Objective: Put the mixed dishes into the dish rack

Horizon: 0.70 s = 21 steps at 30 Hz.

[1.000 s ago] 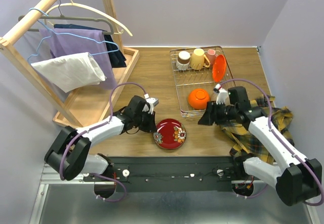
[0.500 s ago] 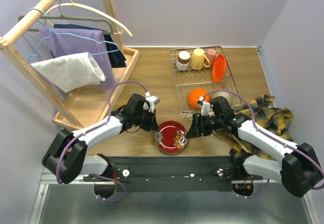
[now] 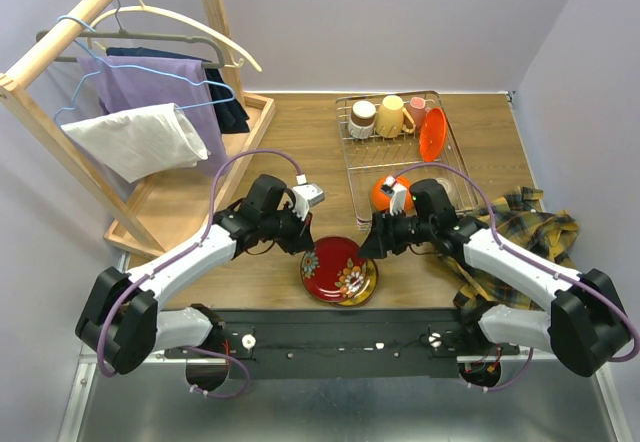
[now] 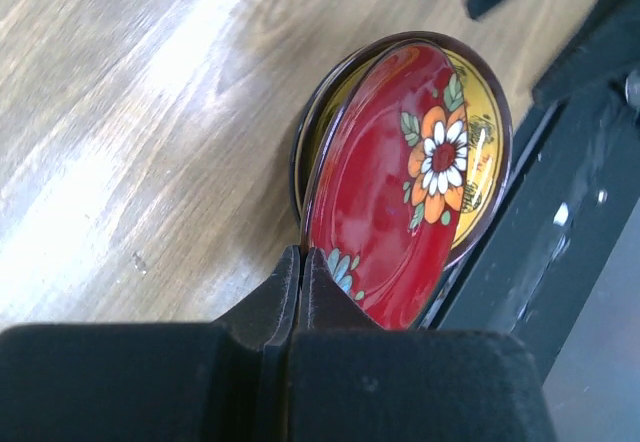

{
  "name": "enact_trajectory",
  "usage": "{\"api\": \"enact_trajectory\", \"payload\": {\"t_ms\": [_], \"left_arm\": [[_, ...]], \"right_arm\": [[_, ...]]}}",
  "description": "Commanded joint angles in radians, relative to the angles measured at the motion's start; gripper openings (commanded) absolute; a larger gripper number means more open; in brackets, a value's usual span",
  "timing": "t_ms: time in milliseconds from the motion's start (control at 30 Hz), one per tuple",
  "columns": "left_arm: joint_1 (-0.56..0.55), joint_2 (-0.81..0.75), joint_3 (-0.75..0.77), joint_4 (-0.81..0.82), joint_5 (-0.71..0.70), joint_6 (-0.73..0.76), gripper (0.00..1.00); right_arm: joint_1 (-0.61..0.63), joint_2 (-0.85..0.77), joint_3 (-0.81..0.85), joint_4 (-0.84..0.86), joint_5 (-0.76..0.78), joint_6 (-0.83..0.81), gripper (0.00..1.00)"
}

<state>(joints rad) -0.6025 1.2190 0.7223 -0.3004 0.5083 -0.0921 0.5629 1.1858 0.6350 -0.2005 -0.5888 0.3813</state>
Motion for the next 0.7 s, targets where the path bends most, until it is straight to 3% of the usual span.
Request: {"api": "enact_trajectory", "payload": {"t_ms": [0, 367, 500, 667], "left_arm": [[-0.005, -0.05, 0.046, -0.069, 0.143, 0.16, 0.0], [-0.006, -0.055, 0.077, -0.02, 0.183, 0.192, 0.0], [-0.005, -0.049, 0.1, -0.003, 0.197, 0.17, 0.0], [-0.006, -0.061, 0.121, 0.017, 0.228, 0.15, 0.0]], "right_arm": [[0.022, 0.023, 0.034, 0.079, 0.023, -0.068, 0.67], [0.049, 0.075, 0.031, 0.162, -0.017, -0.153, 0.69], [0.057, 0.098, 0.034, 0.191, -0.055, -0.144, 0.59], [0.068, 0.12, 0.043, 0.249, -0.092, -0.117, 0.57]]}}
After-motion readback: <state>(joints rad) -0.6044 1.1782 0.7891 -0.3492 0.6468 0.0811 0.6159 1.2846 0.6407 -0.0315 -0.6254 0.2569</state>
